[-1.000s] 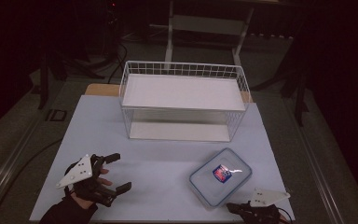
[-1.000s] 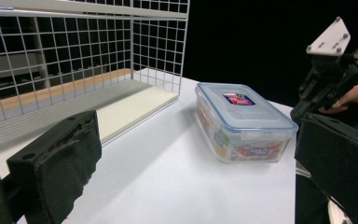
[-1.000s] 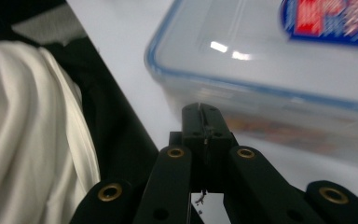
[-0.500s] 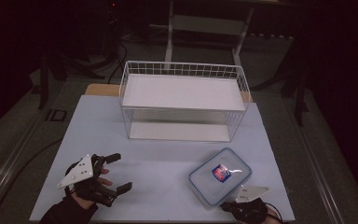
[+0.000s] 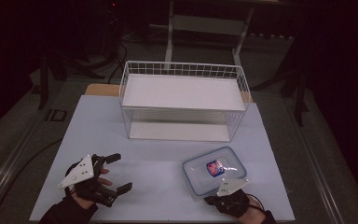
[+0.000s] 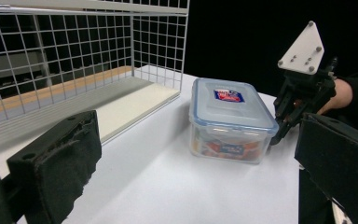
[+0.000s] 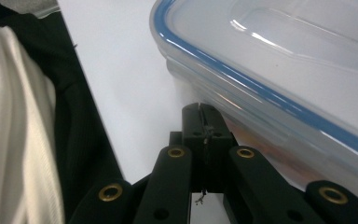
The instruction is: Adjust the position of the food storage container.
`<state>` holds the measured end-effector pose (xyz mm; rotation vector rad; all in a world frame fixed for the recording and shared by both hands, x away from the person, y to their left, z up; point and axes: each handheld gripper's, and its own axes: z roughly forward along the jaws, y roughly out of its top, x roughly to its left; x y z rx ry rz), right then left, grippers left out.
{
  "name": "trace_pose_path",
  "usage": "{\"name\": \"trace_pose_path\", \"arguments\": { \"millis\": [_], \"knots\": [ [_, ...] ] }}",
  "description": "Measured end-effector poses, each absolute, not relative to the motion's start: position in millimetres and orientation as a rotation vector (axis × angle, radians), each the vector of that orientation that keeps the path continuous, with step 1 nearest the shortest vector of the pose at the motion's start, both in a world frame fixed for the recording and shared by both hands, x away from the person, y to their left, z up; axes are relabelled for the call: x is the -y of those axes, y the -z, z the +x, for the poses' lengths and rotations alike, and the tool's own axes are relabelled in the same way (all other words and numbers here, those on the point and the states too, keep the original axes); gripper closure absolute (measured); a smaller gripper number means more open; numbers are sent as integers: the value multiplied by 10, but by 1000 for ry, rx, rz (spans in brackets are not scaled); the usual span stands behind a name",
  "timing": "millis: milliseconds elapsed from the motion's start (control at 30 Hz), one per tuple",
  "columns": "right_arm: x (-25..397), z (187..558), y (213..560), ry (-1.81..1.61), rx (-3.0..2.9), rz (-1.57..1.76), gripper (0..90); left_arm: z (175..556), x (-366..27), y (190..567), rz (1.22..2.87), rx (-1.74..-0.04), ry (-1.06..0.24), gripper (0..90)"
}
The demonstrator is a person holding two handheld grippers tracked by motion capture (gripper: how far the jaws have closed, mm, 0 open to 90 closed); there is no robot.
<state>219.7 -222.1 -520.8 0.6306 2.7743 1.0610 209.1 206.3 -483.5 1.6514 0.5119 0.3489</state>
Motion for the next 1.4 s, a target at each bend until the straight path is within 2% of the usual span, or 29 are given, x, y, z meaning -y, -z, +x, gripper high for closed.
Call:
{"name": "trace_pose_path", "arguments": {
  "millis": [267, 467, 733, 967, 1133, 1400],
  "knots": [
    [2087, 2281, 5199, -1066, -2777, 593, 900, 2090, -2067, 4840, 1655, -513, -350, 5],
    [2224, 2226, 5115, -1072, -2753, 595, 900, 2089, -2069, 4837, 1653, -512, -351, 5],
    [2859, 2209, 5042, -983, -2639, 756, 900, 2080, -2054, 4831, 1660, -506, -355, 5],
    [3339, 2430, 5105, -912, -2496, 954, 900, 2082, -2045, 4835, 1667, -504, -358, 5],
    [3419, 2638, 5202, -916, -2437, 1026, 900, 2091, -2047, 4842, 1663, -508, -352, 5],
    [3269, 2790, 5259, -915, -2458, 992, 900, 2091, -2053, 4845, 1666, -505, -351, 5]
  ]
}}
